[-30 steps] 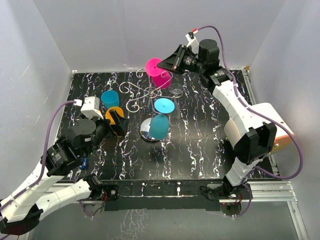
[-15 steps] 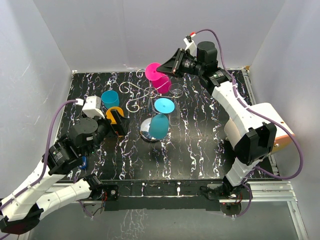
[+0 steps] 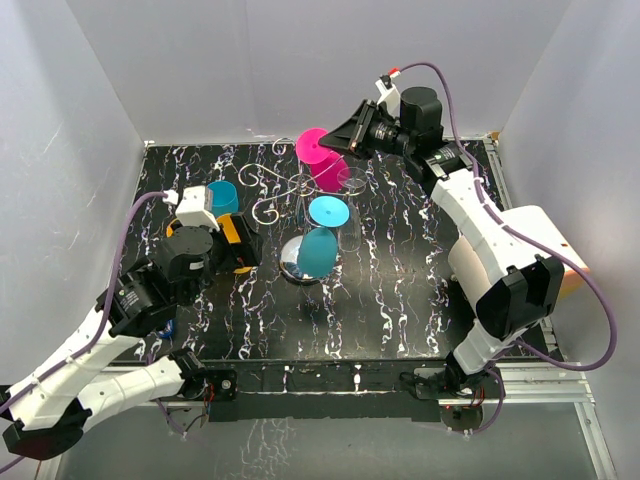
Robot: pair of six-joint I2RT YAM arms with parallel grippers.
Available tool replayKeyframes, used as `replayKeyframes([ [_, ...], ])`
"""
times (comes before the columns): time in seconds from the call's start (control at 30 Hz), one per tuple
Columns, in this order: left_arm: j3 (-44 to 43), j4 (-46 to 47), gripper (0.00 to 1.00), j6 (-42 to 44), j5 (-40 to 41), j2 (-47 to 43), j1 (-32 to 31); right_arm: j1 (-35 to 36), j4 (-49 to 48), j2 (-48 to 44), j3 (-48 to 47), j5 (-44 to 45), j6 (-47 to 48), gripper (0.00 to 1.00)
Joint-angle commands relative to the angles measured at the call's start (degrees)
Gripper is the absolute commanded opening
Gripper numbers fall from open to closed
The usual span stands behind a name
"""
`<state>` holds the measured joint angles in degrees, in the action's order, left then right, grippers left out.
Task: Place the wine glass upside down on the wine glass rack
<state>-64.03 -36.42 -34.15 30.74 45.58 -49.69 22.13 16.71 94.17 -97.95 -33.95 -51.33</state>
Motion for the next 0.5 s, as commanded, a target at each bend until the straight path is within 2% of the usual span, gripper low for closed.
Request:
replayKeyframes([
  [0.0,-0.77,-0.96,0.93,-1.15,1.16,-0.47,-0.08,0.19,-0.28,-3.53,-0.72,1.62,1.08,0.00],
  [0.47,-0.62,-2.05,0.93,-1.47,1.62,-0.85,-0.08,-0.73,3.73,-5.58,0.08,8.60,2.28,0.00],
])
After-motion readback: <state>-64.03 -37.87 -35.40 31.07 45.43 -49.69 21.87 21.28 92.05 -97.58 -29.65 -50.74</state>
